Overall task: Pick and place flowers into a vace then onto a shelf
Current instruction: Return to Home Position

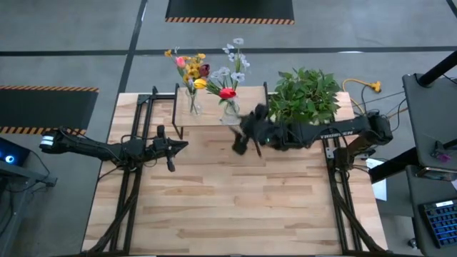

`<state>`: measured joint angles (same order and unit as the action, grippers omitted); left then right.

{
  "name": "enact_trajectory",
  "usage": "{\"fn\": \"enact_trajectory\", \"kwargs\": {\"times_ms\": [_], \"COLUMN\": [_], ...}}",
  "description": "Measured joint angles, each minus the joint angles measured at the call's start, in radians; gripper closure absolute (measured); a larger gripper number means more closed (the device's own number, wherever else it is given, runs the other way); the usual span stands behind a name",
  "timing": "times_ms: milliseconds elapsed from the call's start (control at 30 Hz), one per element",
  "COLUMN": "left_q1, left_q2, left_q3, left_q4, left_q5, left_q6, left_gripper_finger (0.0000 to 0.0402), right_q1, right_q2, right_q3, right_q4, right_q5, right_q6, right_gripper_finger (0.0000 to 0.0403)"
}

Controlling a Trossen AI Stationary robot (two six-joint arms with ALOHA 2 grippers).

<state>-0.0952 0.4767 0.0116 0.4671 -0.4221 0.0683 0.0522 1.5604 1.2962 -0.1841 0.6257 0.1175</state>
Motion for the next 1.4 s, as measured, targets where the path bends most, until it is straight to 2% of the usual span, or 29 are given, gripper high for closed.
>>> {"fn": "enact_trajectory", "kwargs": {"times_ms": [67, 200, 433, 667, 800, 967, 1067, 1200, 1333, 1400], "left_q1": [0.000, 0.000, 0.000, 0.000, 0.000, 0.000, 0.000, 0.000, 0.000, 0.000], "left_q2": [0.000, 0.000, -0.001, -0.002, -0.002, -0.002, -0.001, -0.001, -0.002, -0.009], "left_q3": [0.000, 0.001, 0.001, 0.002, 0.002, 0.002, 0.002, 0.002, 0.002, 0.002], "left_q4": [0.000, 0.000, 0.001, 0.031, 0.031, 0.085, 0.100, 0.110, 0.181, 0.185], "left_q5": [0.000, 0.000, 0.000, 0.000, 0.001, 0.002, 0.003, 0.003, 0.004, 0.004], "left_q6": [0.000, 0.000, -0.010, -0.022, -0.022, -0.023, -0.022, -0.008, 0.001, 0.001], "left_gripper_finger": [0.0398, 0.0398, 0.0398, 0.0398, 0.0398, 0.0398, 0.0398, 0.0398, 0.0398, 0.0398], "right_q1": [0.043, 0.130, 0.279, 0.445, 0.462, 0.385, 0.282, 0.070, -0.124, -0.178], "right_q2": [0.000, -0.012, -0.132, -0.255, -0.294, -0.399, -0.514, -0.670, -0.758, -0.784], "right_q3": [-0.009, -0.050, -0.226, -0.581, -0.772, -0.945, -1.030, -1.111, -1.142, -1.145], "right_q4": [-0.012, -0.059, -0.020, 0.364, 0.628, 0.758, 0.809, 0.819, 0.792, 0.779], "right_q5": [-0.047, -0.050, -0.052, -0.052, -0.050, -0.085, -0.235, -0.421, -0.640, -0.692], "right_q6": [-0.019, -0.018, 0.045, 0.046, -0.004, -0.067, -0.097, -0.091, -0.068, -0.068], "right_gripper_finger": [0.0184, 0.0184, 0.0184, 0.0184, 0.0184, 0.0184, 0.0184, 0.0184, 0.0184, 0.0184]}}
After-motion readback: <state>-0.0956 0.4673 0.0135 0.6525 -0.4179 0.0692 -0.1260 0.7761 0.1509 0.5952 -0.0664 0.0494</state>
